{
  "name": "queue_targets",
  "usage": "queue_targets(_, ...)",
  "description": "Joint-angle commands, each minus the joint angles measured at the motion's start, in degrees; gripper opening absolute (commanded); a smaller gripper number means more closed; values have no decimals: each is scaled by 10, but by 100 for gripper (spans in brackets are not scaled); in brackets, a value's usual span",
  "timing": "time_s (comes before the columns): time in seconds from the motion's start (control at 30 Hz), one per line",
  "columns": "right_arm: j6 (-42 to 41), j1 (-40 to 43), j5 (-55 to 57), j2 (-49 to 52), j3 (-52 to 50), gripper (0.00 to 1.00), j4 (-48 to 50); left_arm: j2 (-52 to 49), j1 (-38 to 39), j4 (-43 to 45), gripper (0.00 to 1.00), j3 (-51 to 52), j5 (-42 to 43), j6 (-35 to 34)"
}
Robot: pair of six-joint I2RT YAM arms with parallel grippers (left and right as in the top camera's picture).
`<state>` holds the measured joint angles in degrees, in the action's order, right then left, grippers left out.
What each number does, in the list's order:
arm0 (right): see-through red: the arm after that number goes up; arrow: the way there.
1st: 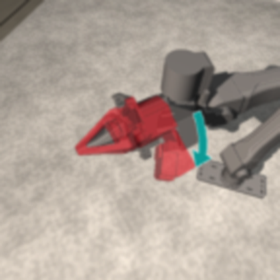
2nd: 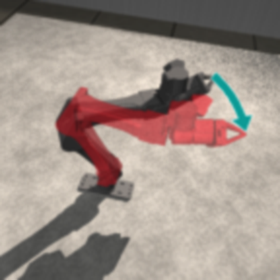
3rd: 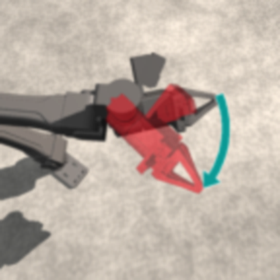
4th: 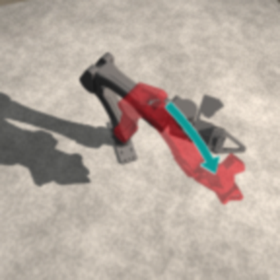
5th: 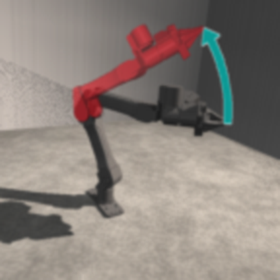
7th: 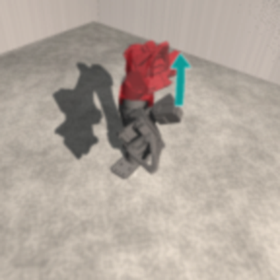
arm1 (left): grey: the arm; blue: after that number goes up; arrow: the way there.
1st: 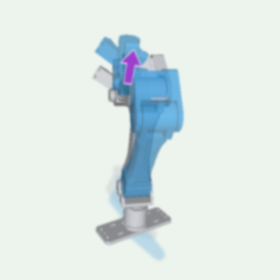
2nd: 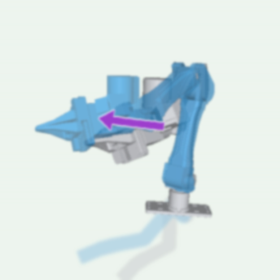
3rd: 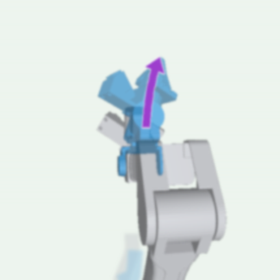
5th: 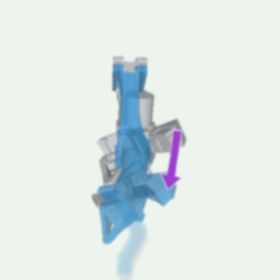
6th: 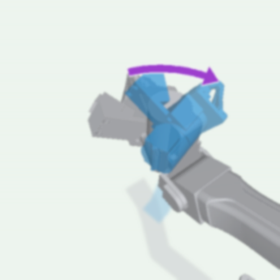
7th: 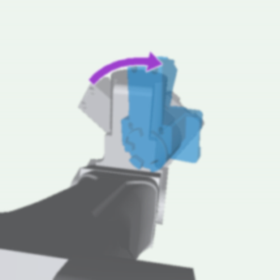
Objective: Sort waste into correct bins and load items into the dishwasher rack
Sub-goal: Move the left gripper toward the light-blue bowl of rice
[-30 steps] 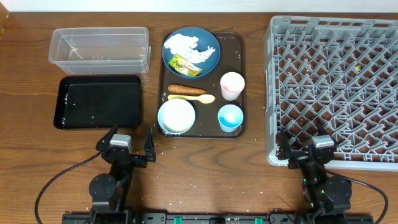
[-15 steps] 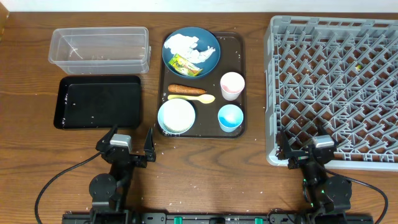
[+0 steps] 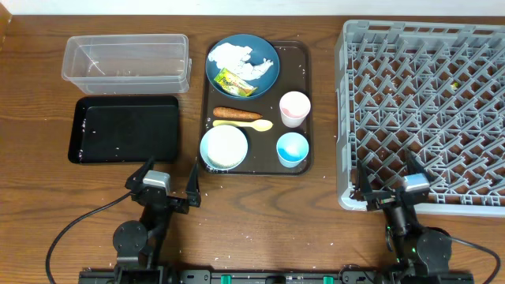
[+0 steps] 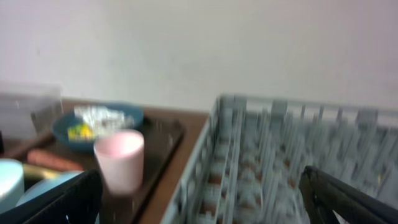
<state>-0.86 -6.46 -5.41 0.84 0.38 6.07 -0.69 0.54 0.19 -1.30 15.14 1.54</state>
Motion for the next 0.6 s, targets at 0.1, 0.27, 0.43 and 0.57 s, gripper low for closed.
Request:
queue_targets(0.1,-8,-6,-20,0,19,99,40,-43,-1,-1,99,-60,32,2)
queue_targets(0.27,-8,-6,-25,22,82,99,2,-161,-1,-4,99,-159,70,2)
queue_targets(0.43,-8,-6,-25,100,180,99,-57,-320,-1,-52,99,-297,100,2)
queue_targets(0.57,-8,-5,-26,189,272,99,-112,-448,15,-130,99,-415,112,2)
